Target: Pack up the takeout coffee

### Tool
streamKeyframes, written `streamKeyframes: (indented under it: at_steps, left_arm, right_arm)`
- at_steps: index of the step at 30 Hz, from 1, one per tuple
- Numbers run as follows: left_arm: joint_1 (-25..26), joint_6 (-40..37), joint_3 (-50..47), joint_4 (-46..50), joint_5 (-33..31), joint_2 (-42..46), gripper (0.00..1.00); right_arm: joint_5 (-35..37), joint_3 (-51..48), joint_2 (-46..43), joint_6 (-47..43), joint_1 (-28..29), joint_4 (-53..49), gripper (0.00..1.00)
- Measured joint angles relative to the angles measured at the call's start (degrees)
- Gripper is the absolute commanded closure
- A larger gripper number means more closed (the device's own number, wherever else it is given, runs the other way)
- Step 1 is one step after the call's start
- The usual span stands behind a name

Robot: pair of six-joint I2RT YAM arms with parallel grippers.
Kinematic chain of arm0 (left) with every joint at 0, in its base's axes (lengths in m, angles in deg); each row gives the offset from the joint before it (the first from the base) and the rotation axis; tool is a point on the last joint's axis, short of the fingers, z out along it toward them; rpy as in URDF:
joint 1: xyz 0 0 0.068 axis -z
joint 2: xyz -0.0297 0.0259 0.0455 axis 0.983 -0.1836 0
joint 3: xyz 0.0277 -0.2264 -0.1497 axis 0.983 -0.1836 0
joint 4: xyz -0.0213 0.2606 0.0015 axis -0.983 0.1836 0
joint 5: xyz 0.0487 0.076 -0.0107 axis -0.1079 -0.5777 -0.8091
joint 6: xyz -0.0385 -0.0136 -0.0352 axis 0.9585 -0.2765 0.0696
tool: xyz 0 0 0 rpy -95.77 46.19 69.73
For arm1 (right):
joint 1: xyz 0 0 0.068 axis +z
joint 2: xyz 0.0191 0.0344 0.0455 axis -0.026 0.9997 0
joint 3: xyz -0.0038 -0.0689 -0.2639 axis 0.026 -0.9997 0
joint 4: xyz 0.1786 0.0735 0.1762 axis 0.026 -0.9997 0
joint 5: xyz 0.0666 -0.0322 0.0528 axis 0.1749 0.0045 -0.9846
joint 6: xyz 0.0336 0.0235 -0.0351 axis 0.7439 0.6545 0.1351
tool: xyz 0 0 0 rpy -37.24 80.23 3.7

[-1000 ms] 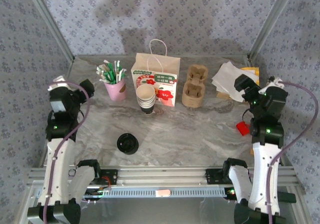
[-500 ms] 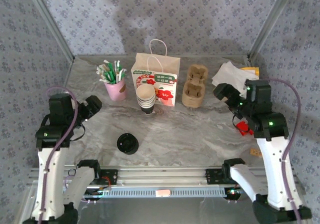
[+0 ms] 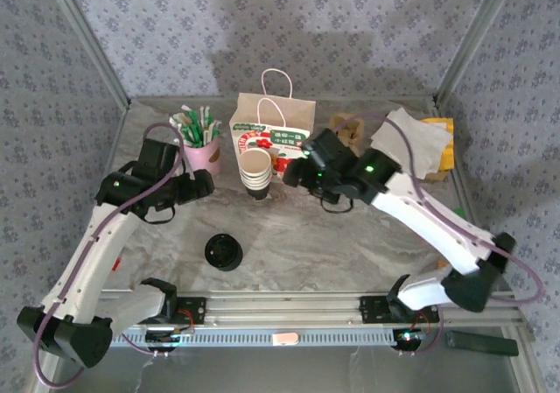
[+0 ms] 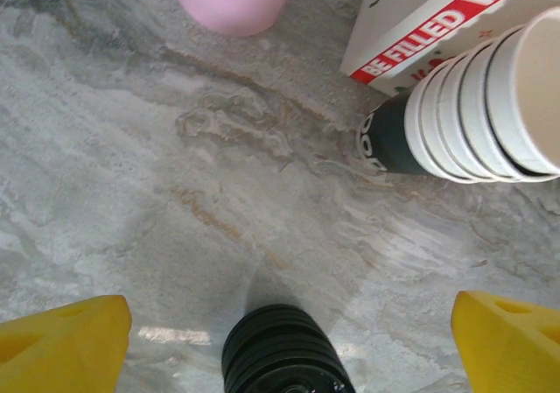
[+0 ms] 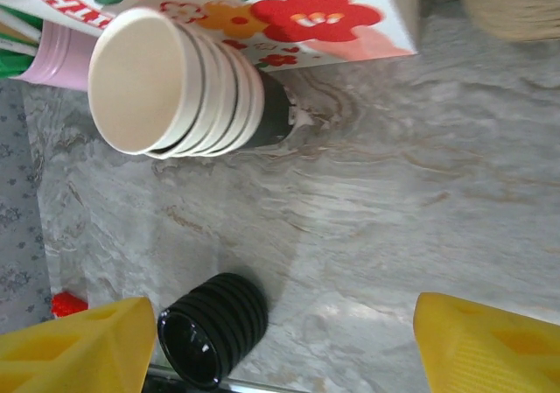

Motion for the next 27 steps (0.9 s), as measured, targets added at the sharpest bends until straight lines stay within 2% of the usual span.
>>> streamKeyframes:
  at_steps: [4,9,12,27]
  left_arm:
    - [-1.31,-0.13,-0.11,-2.38,4.37,-1.14,0.05]
    - [-5.22,-0.02,-1.75,-4.59,10.49,-2.08,0.05]
    - [-5.81,0.13,-2.54,-5.51,12.37,-2.01,0.06]
    - [-7.26,0.11,-5.64,-6.82,14.05,-1.81,0.05]
  right_arm:
    - [0.26,1.16,6.23,3.52,0.83,6.08,0.30]
    - [0.87,1.16,9.90,7.67,0.48,11.41,0.36]
    - [0.85,1.20,11.19,9.81,-0.28,13.92,0.41]
    - [1.29,5.25,19.89,14.84,-1.05,19.08,0.61]
